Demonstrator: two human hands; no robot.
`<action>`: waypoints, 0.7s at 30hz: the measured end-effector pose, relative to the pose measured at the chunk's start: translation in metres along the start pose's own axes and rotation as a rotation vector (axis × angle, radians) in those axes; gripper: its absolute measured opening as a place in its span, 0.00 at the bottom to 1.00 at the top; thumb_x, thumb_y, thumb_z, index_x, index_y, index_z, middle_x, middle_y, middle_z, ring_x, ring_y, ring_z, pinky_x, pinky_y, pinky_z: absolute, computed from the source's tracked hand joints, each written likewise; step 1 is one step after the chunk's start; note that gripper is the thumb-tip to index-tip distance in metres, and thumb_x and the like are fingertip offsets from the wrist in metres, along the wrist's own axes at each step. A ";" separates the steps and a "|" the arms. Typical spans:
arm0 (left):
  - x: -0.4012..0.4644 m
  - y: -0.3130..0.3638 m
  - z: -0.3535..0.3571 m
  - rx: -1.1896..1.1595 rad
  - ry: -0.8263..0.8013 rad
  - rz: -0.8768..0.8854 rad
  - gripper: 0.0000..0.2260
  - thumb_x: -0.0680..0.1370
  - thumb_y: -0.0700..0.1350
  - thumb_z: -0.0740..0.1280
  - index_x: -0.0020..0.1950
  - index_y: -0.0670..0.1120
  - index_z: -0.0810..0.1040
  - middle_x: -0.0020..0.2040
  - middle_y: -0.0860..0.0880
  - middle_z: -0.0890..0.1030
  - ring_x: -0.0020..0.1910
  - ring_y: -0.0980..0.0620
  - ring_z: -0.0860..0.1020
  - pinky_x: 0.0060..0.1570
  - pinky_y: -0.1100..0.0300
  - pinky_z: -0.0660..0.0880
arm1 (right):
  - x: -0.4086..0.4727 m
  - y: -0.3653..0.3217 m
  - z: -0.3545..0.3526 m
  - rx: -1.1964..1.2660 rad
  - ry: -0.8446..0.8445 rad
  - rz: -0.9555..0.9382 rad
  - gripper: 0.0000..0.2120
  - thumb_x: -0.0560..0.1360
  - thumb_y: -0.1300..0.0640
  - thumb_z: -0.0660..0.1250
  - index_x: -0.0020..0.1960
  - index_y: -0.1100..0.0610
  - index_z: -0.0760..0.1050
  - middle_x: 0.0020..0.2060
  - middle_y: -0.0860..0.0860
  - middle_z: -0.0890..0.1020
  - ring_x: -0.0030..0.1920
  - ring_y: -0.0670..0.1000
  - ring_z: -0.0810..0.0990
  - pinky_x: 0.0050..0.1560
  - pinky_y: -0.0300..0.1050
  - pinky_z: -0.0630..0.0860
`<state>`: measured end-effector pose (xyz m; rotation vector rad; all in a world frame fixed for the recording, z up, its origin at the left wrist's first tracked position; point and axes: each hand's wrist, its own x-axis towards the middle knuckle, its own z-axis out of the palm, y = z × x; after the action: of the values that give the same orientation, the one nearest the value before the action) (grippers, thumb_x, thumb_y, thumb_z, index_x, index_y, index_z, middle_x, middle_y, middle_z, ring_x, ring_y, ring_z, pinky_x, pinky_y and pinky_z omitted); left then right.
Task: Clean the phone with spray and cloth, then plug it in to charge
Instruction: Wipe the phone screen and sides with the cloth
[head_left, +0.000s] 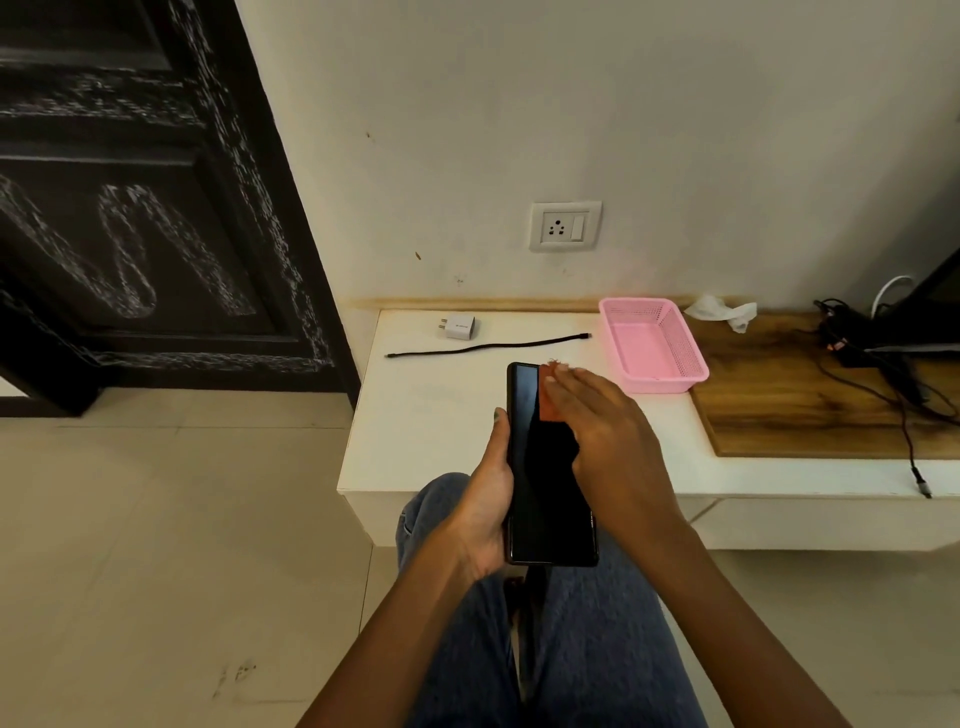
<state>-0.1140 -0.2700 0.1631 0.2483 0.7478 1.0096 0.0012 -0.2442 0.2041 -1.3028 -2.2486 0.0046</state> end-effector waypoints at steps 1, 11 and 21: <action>0.001 -0.001 0.000 0.000 0.012 -0.009 0.28 0.70 0.69 0.59 0.49 0.50 0.86 0.52 0.44 0.85 0.51 0.48 0.83 0.45 0.57 0.81 | 0.002 -0.002 0.000 -0.012 0.002 0.020 0.24 0.65 0.71 0.73 0.61 0.69 0.74 0.58 0.63 0.78 0.60 0.63 0.77 0.60 0.56 0.71; -0.001 -0.004 0.003 0.018 0.006 -0.035 0.28 0.72 0.69 0.56 0.53 0.51 0.84 0.55 0.44 0.83 0.54 0.48 0.82 0.48 0.56 0.80 | 0.005 -0.010 -0.007 -0.108 0.026 0.025 0.16 0.69 0.61 0.67 0.56 0.60 0.80 0.56 0.55 0.82 0.62 0.59 0.76 0.60 0.58 0.69; 0.001 -0.004 0.005 0.010 -0.024 -0.037 0.27 0.73 0.68 0.55 0.50 0.52 0.85 0.53 0.45 0.84 0.52 0.49 0.83 0.47 0.58 0.81 | 0.007 -0.005 -0.005 -0.084 0.044 0.009 0.15 0.70 0.62 0.66 0.56 0.59 0.80 0.56 0.54 0.82 0.64 0.57 0.74 0.62 0.54 0.67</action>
<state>-0.1079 -0.2706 0.1644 0.2547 0.7333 0.9668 -0.0028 -0.2427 0.2124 -1.3437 -2.2269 -0.1153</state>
